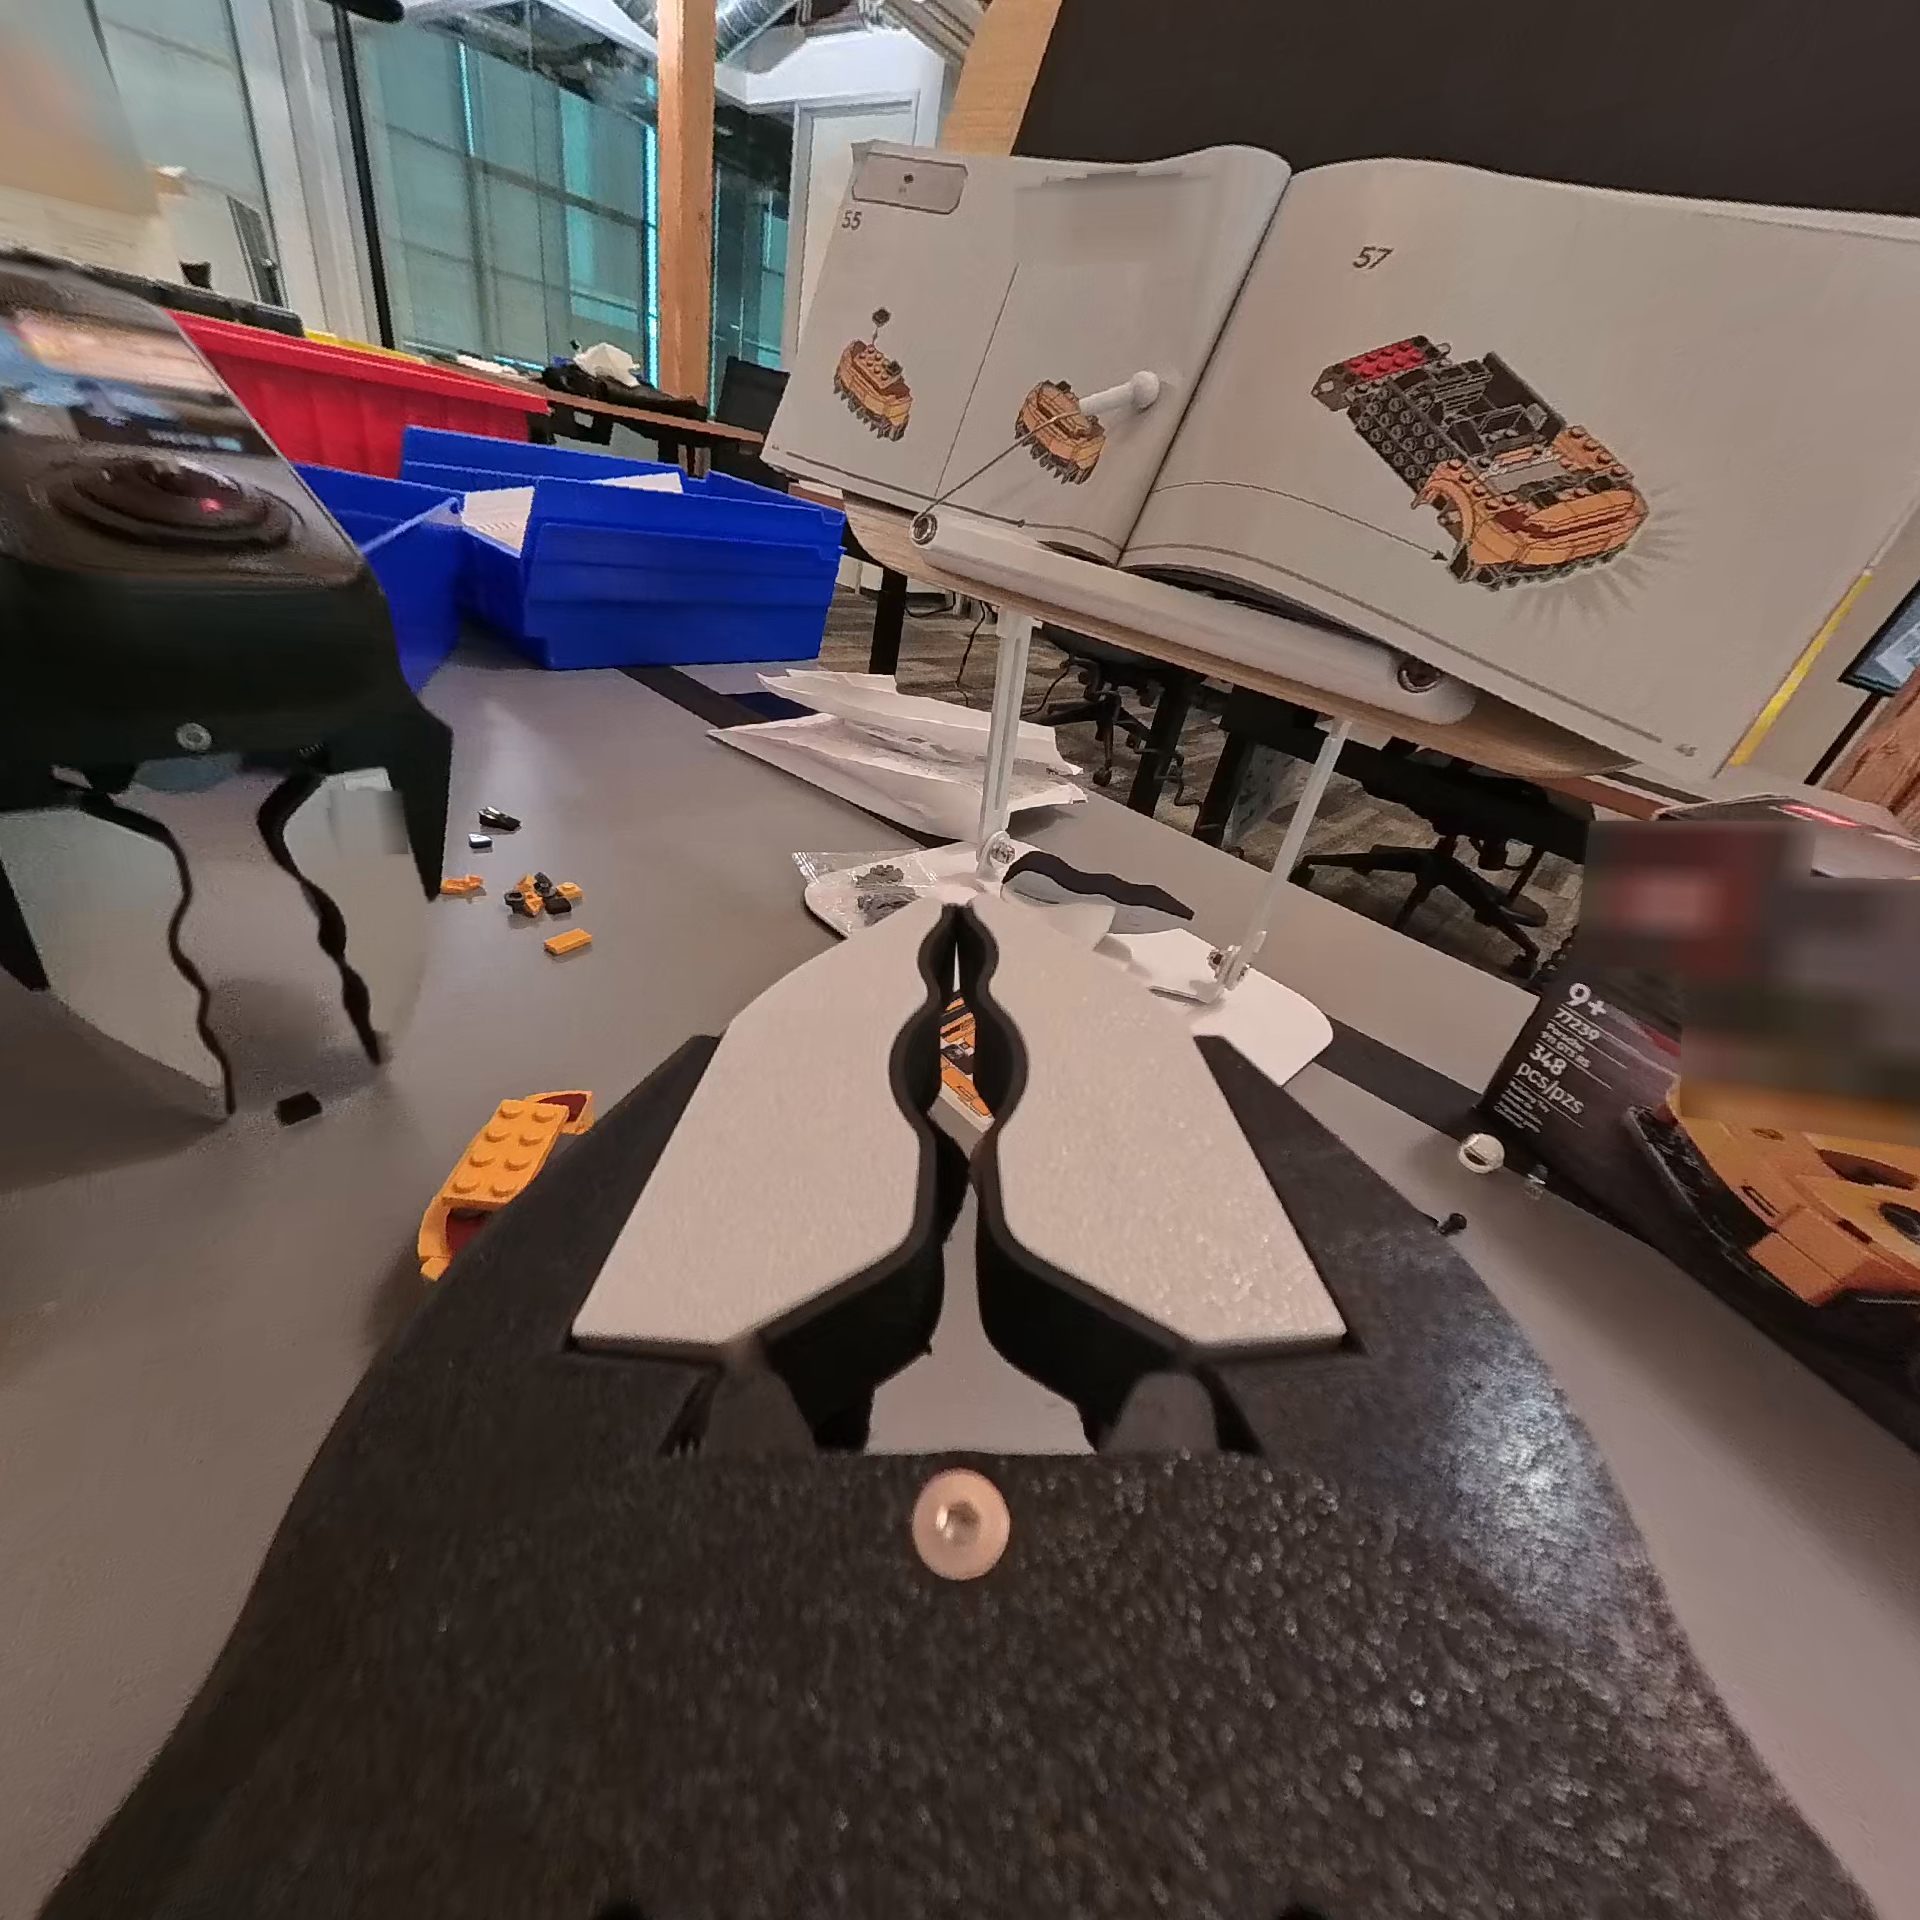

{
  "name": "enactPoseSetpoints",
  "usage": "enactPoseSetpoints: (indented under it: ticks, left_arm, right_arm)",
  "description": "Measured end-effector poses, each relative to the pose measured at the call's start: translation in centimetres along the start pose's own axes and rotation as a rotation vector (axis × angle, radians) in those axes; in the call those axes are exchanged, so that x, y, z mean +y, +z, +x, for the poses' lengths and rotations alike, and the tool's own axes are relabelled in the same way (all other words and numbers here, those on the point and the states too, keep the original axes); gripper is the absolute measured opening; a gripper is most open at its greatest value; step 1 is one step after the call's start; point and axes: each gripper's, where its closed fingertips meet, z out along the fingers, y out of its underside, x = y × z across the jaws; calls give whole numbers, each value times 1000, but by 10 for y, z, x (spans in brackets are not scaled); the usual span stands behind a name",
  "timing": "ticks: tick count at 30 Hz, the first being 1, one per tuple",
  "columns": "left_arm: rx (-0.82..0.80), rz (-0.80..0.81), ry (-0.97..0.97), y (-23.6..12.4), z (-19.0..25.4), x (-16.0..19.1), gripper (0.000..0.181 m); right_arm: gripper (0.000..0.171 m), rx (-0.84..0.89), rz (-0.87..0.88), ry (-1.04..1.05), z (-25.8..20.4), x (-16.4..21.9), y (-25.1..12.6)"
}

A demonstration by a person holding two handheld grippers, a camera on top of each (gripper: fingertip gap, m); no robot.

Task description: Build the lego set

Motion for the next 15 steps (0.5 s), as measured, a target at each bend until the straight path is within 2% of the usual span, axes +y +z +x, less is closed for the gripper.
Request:
enactPoseSetpoints:
  ticks: [5, 9, 15]
  left_arm:
    - [-26, 42, -19, -22, -14, 13, 38]
    - [-114, 86, -138, -48, -56, 37, 28]
    - [-56, 123, -112, -33, -88, 64, 20]
  right_arm:
    - [0, -6, -6, 3, -1, 2, 1]
    - [0, -8, -9, 9, -1, 3, 1]
    - [0, -13, -19, 9, -1, 5, 2]
